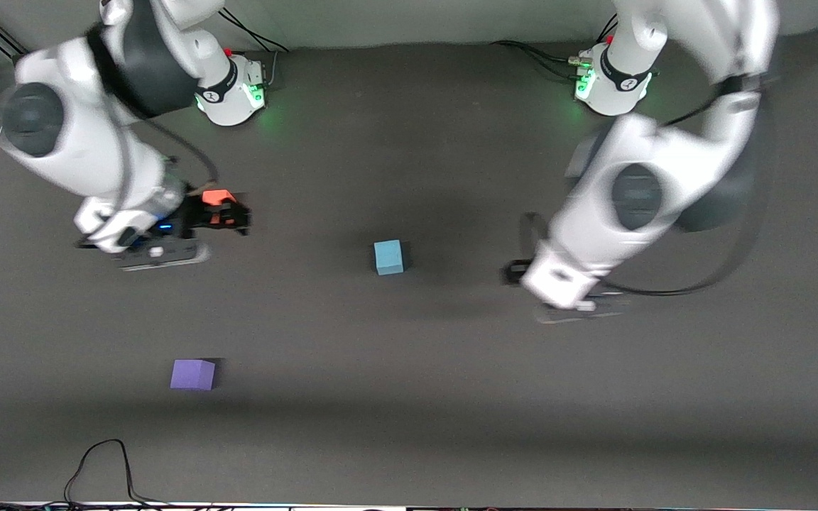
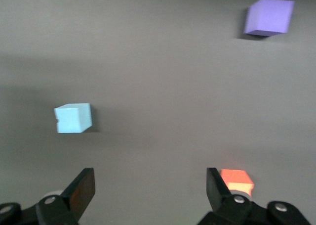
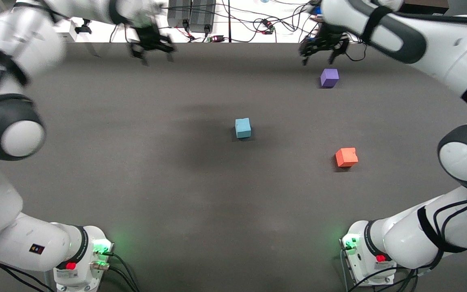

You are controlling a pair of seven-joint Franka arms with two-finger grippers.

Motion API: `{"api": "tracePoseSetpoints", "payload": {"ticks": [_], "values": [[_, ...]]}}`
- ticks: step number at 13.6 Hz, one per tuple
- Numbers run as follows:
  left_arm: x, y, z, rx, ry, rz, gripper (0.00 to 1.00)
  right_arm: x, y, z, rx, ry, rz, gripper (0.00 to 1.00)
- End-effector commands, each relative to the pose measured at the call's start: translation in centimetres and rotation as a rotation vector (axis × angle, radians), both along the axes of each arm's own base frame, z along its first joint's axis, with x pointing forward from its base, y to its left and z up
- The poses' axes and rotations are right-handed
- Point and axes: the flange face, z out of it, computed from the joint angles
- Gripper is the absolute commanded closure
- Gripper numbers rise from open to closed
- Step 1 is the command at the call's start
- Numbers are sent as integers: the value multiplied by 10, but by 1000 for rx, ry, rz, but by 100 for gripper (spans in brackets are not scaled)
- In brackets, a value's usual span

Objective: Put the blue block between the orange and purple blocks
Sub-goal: 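Withdraw the left gripper while the right gripper moves over the block, then lower the right gripper and close it on the blue block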

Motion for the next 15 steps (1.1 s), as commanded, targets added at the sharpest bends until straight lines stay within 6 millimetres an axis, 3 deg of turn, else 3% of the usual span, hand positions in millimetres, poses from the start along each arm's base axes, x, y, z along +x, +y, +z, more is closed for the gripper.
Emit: {"api": "tracePoseSetpoints", "payload": {"ticks": [1,4,6,9,12,15], "values": [[-16,86,30,-32,43,-74,0,7,44,-12,14,-28,12,0],[-23,175,53,-42,64,-128,0,-4,111,-56,12,-55,41,0],[-32,202,67,-40,67,-131,0,-14,158,-93,14,-86,12,0],[-46,208,95,-20,37,-129,0,-17,199,-152,26,-137,18,0],[-54,213,107,15,31,-140,0,-31,228,-204,10,-141,27,0],[-56,216,112,37,21,-151,0,-51,230,-249,-2,-136,21,0]]}}
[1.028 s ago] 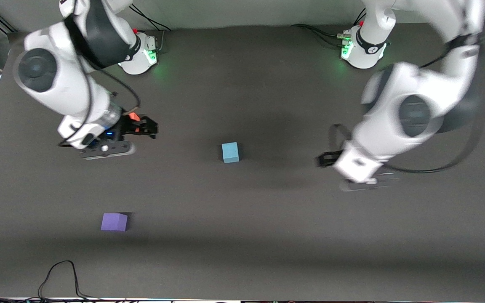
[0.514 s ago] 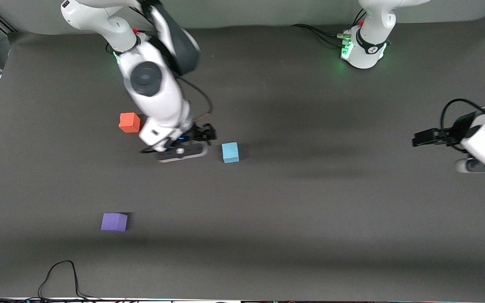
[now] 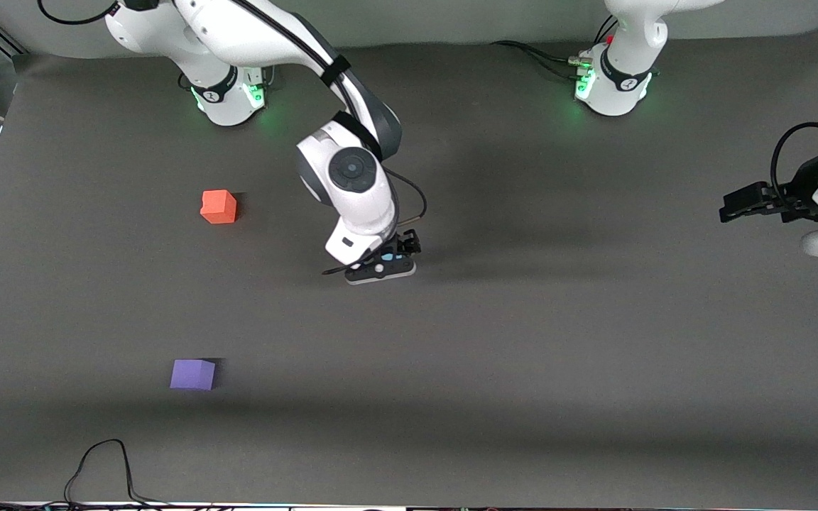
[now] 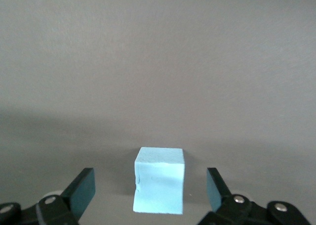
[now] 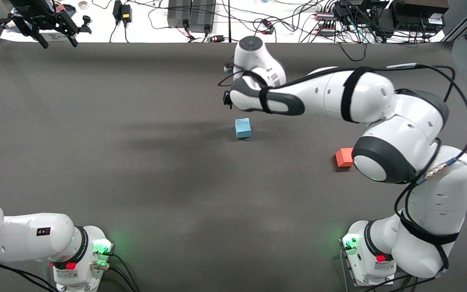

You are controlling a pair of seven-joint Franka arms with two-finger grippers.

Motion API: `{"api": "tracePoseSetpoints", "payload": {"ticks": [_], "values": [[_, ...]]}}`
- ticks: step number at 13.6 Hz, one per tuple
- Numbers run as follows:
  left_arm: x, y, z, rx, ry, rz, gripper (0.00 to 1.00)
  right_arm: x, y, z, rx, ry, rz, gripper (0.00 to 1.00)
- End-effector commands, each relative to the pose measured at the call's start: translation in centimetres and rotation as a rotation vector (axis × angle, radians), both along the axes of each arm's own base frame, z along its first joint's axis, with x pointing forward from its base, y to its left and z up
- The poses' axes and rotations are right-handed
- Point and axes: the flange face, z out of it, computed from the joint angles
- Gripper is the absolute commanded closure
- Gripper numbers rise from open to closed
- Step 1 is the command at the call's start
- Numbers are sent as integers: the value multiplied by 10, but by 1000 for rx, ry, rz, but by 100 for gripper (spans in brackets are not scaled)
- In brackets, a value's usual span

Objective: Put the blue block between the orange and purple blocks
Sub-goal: 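Lower the right gripper and close it on the blue block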

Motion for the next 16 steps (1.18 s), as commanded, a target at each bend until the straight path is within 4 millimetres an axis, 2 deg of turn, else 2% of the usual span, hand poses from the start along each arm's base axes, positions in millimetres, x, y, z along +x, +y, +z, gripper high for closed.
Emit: {"api": "tracePoseSetpoints", "payload": {"ticks": [1,2,3,7,8,10,11,12,14,16], "values": [[-14,9,4,25,-3,-24,0,-17,0,-26,14,-9,-43,0],[-17,4,7,29,-12,-35,0,-31,3,-39,8,-4,-26,0],[-19,4,10,31,-16,-35,0,-37,-3,-52,3,-5,-27,0],[-20,3,13,31,-19,-35,0,-44,-10,-73,3,-9,-64,0],[-20,3,14,31,-22,-36,0,-45,-11,-77,-1,-6,-74,8],[-21,2,15,31,-19,-40,0,-43,-13,-79,-5,-4,-78,63],[-21,2,15,31,-19,-40,0,-42,-15,-78,-5,-3,-83,76],[-21,2,16,31,-21,-40,0,-38,-18,-71,-2,-4,-92,81],[-22,3,16,31,-21,-44,0,-31,-29,-45,-17,20,-110,81],[-22,2,16,28,-19,-75,0,-14,-55,6,-10,45,-147,81]]}}
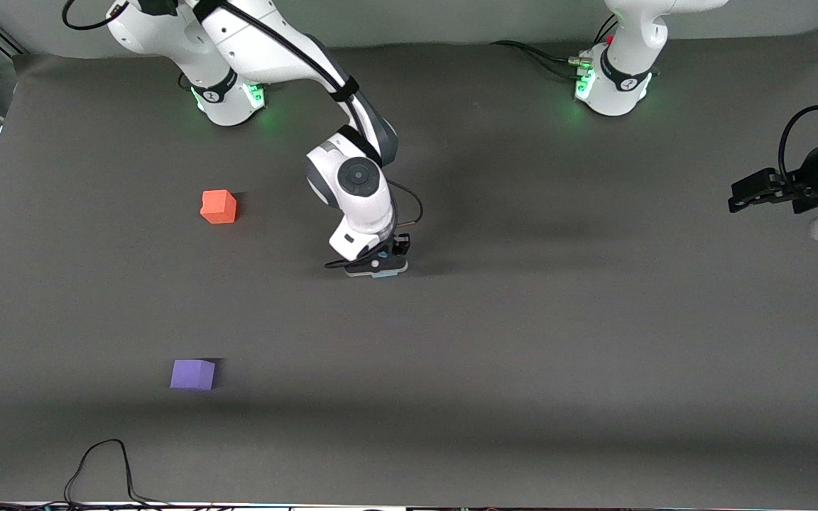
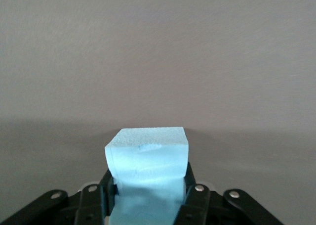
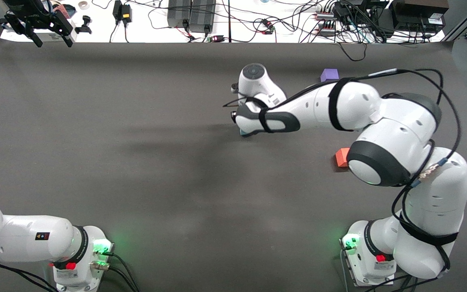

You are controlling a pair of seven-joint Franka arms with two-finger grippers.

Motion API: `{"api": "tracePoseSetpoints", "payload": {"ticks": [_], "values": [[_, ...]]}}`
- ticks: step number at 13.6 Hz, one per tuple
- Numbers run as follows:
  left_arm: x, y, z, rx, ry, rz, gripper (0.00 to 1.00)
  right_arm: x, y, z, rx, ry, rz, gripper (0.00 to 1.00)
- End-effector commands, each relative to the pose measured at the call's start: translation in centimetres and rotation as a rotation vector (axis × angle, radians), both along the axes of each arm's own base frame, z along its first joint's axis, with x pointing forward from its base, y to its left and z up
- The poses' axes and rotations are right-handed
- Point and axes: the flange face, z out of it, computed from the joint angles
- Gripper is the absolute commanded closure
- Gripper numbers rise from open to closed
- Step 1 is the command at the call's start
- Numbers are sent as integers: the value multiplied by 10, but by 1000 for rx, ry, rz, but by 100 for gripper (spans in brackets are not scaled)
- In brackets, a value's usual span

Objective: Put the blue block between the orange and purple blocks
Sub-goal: 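Lower the right gripper and close it on the blue block, then carry the blue block with the right gripper between orange and purple blocks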

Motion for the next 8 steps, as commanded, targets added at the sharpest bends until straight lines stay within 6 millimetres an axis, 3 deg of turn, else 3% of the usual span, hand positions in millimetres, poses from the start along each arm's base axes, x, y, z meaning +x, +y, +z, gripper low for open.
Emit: {"api": "tracePoseSetpoints", "payload": {"ticks": [1,3,4,6,8], "values": [[-12,0,7,11,-4,-40,0,21,-46,88,32,45,-80,81],[-12,0,6,18,-3,-42,0,40,-111,148,51,70,-140,81],[-12,0,6,31,-1,-47,0,46,-149,167,61,74,-172,81],[-12,-2,5,49,1,-54,0,51,-223,185,75,68,-163,81],[-11,-2,5,49,-1,-54,0,57,-299,172,65,88,-167,81]]}}
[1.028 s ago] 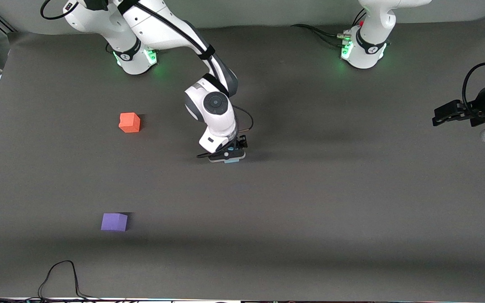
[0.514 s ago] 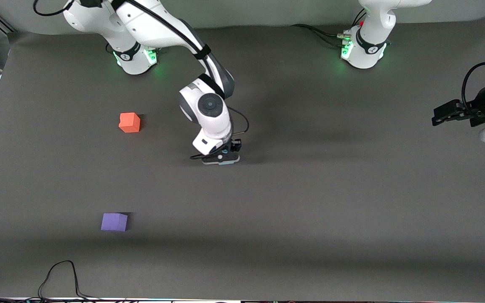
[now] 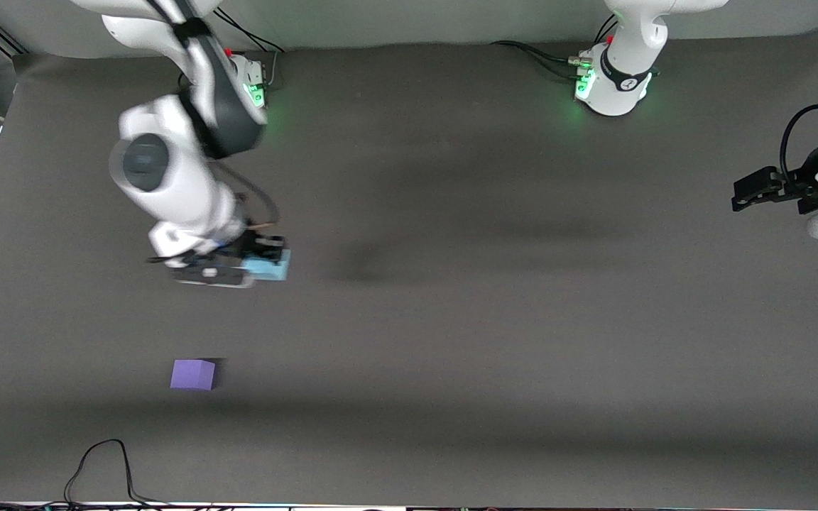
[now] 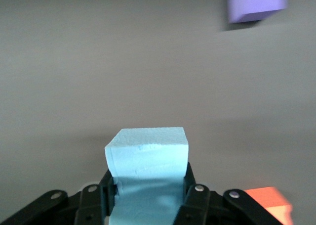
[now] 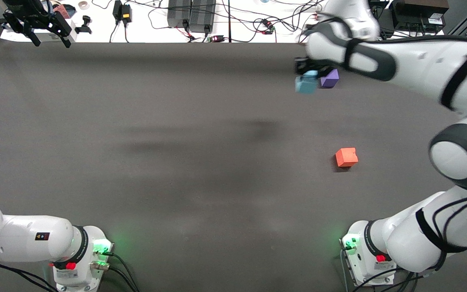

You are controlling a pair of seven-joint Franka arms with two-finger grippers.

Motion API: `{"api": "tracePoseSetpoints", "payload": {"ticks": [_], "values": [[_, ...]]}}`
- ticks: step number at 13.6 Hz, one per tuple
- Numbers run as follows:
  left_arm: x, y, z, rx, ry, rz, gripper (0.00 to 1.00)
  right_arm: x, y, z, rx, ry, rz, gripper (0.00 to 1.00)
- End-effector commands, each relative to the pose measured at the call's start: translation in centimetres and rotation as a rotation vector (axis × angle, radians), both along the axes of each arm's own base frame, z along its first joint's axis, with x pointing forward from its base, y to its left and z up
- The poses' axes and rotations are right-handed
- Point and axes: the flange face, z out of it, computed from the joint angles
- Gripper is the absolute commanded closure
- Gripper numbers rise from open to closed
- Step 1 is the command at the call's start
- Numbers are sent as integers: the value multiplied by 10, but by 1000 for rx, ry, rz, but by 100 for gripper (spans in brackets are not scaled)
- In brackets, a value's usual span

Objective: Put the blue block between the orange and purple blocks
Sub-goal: 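Carry the blue block with the right gripper between orange and purple blocks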

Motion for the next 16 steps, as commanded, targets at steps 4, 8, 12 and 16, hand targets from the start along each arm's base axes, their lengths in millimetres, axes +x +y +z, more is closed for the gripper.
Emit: {"api": "tracePoseSetpoints", "payload": {"ticks": [4,8,12,16], "values": [[-10,-2,4,11,2,-20,0,-30,-120,-113,32,8,9,81],[-11,-2,5,7,7,-18,0,-26,-141,-181,-23,-20,28,81],[-10,-1,5,7,0,-17,0,-29,-149,-213,2,-19,47,81],[-7,4,3,7,-4,-5,0,-29,-149,-219,1,-25,50,21]]}}
